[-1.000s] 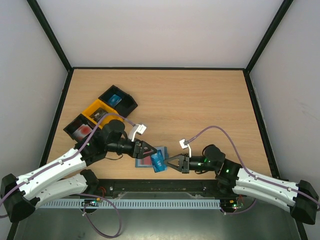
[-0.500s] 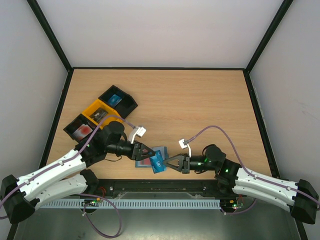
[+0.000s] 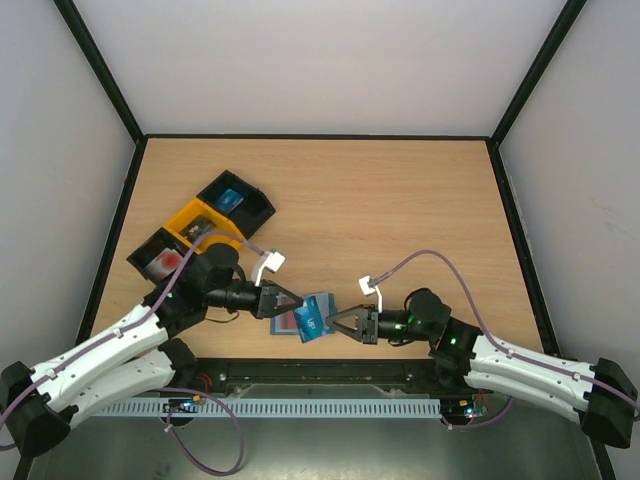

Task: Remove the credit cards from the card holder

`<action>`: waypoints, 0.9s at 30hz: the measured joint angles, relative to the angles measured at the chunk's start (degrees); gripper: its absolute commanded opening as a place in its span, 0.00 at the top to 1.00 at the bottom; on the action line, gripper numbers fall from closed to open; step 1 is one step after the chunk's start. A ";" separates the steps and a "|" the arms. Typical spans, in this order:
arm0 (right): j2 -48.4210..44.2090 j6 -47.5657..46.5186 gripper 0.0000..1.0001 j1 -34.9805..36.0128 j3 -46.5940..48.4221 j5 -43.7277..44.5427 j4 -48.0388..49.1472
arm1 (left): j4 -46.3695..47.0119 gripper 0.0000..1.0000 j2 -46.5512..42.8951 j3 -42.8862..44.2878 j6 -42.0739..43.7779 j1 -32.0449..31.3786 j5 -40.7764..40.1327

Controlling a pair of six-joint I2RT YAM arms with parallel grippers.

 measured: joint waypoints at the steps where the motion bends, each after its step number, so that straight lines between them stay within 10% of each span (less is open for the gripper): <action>1: -0.26 -0.04 0.75 0.00 0.02 0.46 -0.07 | -0.04 0.97 -0.48 -0.44 -0.09 0.46 -0.09; 12: -4.66 0.04 0.01 0.00 0.63 7.61 -3.21 | -2.27 0.97 -4.68 -1.36 -1.95 5.95 -8.46; 27: -5.05 -0.35 0.02 0.00 0.96 12.31 -4.76 | -4.76 0.97 -7.93 0.87 -8.68 8.79 -48.48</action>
